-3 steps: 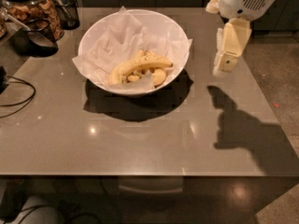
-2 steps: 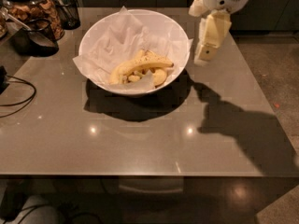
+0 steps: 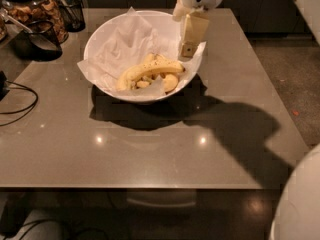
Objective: Pick banana from white bowl
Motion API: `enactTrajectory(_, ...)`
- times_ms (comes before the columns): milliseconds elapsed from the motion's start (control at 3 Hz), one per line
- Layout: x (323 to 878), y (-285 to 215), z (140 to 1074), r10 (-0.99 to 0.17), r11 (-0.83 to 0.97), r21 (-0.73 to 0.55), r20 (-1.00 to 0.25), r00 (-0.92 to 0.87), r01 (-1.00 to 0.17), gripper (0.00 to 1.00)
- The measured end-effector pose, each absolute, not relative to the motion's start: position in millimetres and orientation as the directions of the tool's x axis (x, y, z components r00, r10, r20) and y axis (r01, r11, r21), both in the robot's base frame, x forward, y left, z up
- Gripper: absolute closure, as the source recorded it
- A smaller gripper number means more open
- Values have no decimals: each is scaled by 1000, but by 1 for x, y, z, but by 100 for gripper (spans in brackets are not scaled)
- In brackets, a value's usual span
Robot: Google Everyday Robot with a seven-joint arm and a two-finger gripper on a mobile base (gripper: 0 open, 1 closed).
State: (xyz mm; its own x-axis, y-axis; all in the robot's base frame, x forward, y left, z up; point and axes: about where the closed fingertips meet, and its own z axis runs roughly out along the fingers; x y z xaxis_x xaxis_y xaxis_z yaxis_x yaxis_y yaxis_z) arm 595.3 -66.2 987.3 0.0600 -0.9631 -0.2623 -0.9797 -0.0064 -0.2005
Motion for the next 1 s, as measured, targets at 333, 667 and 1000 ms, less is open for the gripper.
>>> enactTrajectory(333,606,-48,977,-967,-32,-187,-244,78,-982,23)
enactTrajectory(667,611,-33,966,-969,-57,-172,-226,96,-983,32)
enactTrajectory(1000,615,-22,957,-972,-74,-156,-210,106,-985,39)
